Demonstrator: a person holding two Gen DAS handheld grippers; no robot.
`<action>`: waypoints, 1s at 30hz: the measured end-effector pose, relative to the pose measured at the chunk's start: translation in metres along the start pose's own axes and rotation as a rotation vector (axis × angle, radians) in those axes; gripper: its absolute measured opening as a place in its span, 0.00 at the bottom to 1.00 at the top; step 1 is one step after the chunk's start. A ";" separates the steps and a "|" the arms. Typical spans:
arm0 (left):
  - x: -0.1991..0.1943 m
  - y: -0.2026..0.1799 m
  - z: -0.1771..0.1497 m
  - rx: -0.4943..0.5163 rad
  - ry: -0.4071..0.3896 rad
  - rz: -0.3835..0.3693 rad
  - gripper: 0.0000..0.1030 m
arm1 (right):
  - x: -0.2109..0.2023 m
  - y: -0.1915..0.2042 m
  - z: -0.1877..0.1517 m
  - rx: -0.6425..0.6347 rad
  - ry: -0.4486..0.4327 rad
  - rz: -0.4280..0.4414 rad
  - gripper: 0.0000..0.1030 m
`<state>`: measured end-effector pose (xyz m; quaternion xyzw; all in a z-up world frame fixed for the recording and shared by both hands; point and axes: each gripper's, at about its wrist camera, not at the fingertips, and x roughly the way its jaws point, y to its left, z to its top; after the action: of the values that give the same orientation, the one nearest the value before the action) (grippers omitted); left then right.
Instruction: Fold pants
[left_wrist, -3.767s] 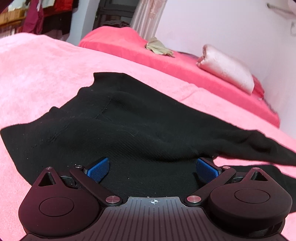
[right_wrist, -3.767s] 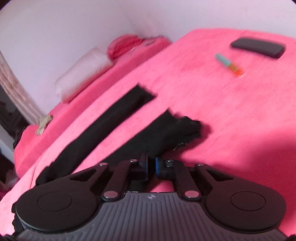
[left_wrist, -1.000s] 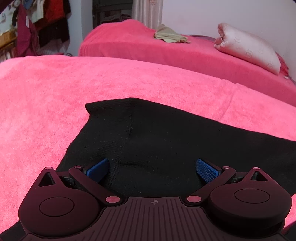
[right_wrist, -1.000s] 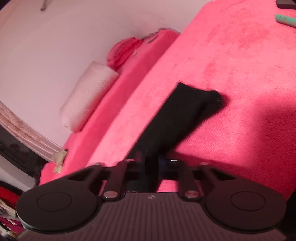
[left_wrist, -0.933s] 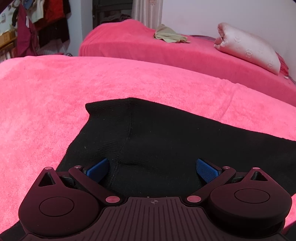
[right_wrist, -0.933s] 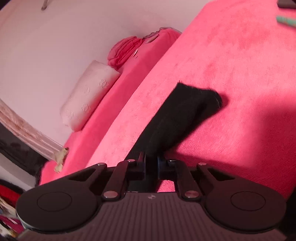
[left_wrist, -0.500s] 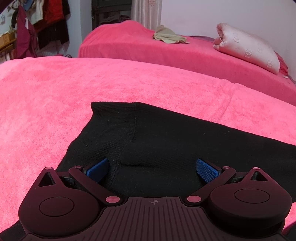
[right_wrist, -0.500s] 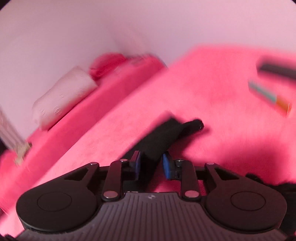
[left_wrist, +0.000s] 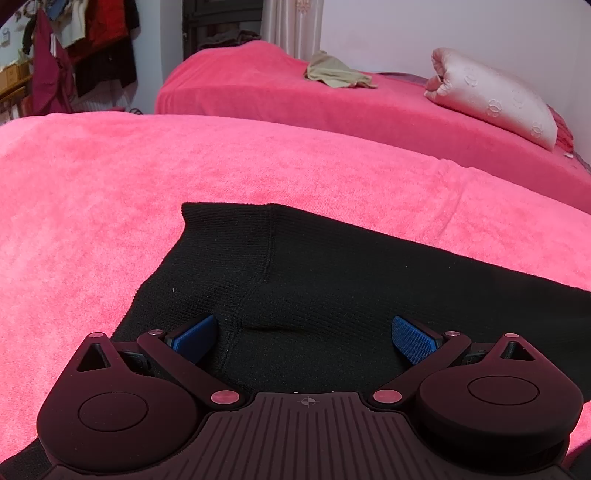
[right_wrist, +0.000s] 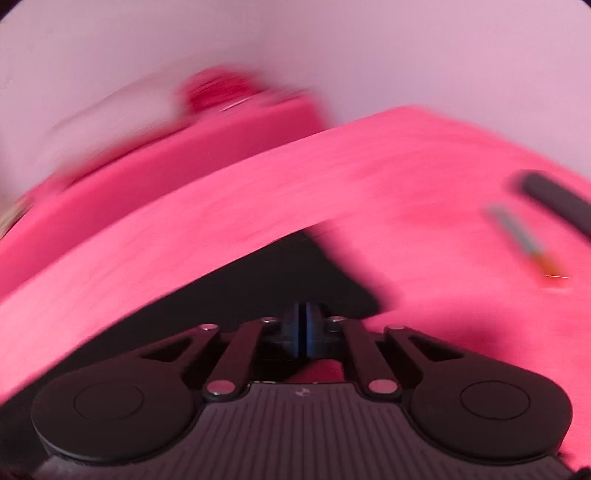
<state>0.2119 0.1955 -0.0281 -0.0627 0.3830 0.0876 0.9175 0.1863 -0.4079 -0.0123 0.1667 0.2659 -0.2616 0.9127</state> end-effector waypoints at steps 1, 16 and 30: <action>0.000 0.000 0.000 0.000 0.000 0.001 1.00 | -0.005 0.004 -0.003 -0.024 -0.034 0.040 0.68; -0.013 0.035 0.023 -0.149 0.102 -0.141 1.00 | -0.120 0.138 -0.082 -0.516 -0.034 0.549 0.79; -0.011 0.079 0.029 -0.165 0.221 -0.156 1.00 | -0.288 0.314 -0.286 -1.411 -0.038 1.211 0.68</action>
<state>0.2082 0.2764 -0.0038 -0.1765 0.4670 0.0398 0.8655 0.0421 0.0845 -0.0251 -0.3209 0.2163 0.4788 0.7880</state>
